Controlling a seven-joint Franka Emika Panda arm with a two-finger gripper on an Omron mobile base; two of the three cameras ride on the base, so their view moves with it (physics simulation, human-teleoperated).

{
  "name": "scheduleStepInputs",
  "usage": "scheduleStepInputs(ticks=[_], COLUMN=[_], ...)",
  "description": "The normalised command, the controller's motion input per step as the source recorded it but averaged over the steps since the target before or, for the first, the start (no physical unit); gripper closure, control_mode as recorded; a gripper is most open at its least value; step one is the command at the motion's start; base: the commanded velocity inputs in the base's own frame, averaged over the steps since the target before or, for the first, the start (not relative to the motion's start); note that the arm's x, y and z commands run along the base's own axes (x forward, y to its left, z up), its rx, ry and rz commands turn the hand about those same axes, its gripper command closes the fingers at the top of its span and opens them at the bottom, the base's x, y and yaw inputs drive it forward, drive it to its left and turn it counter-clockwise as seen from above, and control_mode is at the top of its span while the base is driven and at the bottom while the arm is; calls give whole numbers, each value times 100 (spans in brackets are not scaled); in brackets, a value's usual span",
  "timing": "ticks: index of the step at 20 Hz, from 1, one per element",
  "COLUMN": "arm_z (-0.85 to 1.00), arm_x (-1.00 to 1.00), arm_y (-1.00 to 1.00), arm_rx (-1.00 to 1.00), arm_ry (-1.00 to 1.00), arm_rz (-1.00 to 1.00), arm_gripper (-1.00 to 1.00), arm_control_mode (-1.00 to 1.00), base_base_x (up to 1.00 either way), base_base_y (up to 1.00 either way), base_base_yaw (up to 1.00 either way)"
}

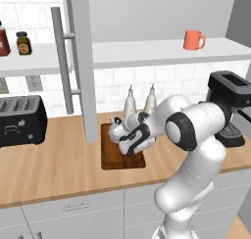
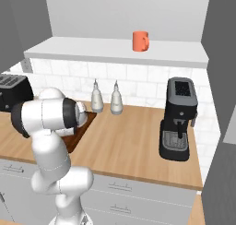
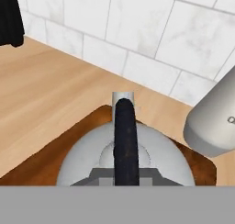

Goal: Pick the kettle from the counter and place it on the tray. Then pick the mug from the cabinet and place it on the tray. Then close the cabinet doors.

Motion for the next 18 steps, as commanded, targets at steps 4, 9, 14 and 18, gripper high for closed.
scheduleStepInputs(ticks=[4, 9, 14, 18], arm_z=[-34, -26, -2, 19], arm_x=[28, 6, 0, 0], arm_y=[4, 2, 8, 15], arm_rx=[0, 0, 0, 0], arm_ry=[0, -4, -4, 0], arm_rz=[0, 0, 0, -1], arm_gripper=[100, -100, -100, -100], arm_control_mode=[-100, -100, -100, -100], base_base_x=[0, 0, 0, 0], base_base_y=[0, 0, 0, 0], base_base_yaw=[0, 0, 0, 0])
